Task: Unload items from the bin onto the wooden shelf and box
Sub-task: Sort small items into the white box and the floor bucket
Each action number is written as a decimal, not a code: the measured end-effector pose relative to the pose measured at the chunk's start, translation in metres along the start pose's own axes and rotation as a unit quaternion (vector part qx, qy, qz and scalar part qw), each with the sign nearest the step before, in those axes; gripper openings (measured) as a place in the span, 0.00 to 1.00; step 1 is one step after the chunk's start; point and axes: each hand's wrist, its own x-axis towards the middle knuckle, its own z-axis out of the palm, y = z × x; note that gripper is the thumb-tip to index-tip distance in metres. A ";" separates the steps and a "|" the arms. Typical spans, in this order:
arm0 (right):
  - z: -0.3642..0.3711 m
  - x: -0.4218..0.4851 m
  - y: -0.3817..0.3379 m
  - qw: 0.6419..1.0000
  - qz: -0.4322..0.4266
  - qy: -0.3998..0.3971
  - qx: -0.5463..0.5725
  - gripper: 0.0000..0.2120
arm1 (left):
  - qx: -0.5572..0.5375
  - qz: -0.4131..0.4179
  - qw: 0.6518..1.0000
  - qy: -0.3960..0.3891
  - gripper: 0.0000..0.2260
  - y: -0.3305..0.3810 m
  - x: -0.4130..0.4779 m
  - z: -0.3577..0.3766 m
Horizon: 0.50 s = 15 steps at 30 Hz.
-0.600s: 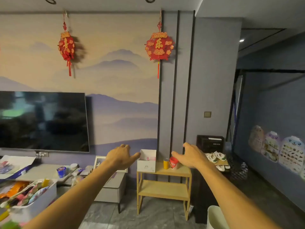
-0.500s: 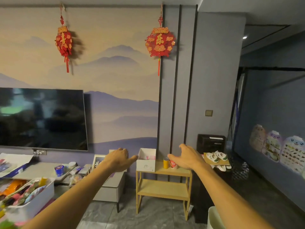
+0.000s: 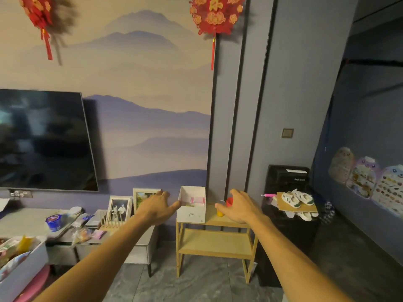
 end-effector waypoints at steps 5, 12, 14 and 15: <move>0.035 0.085 0.005 1.000 0.007 -0.019 0.018 0.43 | -0.010 -0.012 0.999 -0.034 0.37 -0.016 0.081 0.030; 0.087 0.230 0.032 0.999 -0.003 -0.040 0.033 0.41 | -0.037 -0.055 0.995 -0.068 0.37 -0.042 0.215 0.093; 0.101 0.274 0.039 0.997 -0.005 -0.056 0.049 0.38 | -0.034 -0.067 0.994 -0.080 0.37 -0.045 0.253 0.105; 0.106 0.294 0.041 0.996 -0.008 -0.066 0.060 0.37 | -0.039 -0.076 0.992 -0.088 0.37 -0.045 0.271 0.111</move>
